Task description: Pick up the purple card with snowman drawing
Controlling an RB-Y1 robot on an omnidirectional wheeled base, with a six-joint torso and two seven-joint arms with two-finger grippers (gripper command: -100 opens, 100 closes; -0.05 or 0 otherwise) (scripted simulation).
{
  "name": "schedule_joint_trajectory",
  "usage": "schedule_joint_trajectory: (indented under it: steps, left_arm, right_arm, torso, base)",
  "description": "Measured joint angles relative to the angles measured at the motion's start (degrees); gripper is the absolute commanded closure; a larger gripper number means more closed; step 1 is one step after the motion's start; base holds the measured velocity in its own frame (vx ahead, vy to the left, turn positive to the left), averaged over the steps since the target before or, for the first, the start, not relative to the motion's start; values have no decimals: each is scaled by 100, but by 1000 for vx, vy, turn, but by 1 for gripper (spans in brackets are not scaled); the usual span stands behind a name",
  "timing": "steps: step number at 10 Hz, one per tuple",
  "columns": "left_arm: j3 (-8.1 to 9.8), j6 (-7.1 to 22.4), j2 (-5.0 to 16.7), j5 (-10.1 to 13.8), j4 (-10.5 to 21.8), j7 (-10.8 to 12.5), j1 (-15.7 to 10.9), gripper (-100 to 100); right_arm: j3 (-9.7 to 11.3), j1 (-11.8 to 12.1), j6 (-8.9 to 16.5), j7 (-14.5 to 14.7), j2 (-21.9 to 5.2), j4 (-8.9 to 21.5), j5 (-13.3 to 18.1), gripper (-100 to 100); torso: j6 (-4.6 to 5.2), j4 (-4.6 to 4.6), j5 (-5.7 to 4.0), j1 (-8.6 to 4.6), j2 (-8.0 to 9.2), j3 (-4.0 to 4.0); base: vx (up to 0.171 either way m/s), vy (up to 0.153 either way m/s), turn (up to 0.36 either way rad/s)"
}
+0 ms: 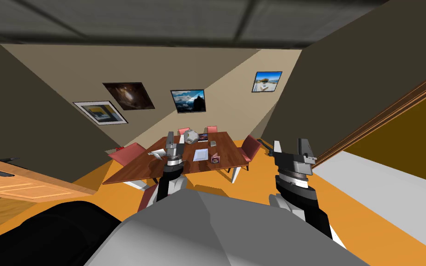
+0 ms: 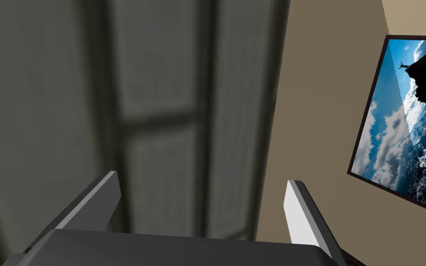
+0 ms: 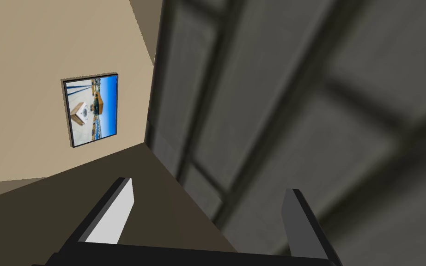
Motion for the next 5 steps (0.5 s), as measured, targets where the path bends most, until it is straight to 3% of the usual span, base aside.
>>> schedule_joint_trajectory:
  steps: [5]
  left_arm:
    - [79,711,513,159,145,2,-81,-100]
  right_arm:
    - [1,0,0,0,1,0,0,0]
  torso:
    - [0,-1,-8,-39,-5,-3]
  base:
    - [10,-81,26]
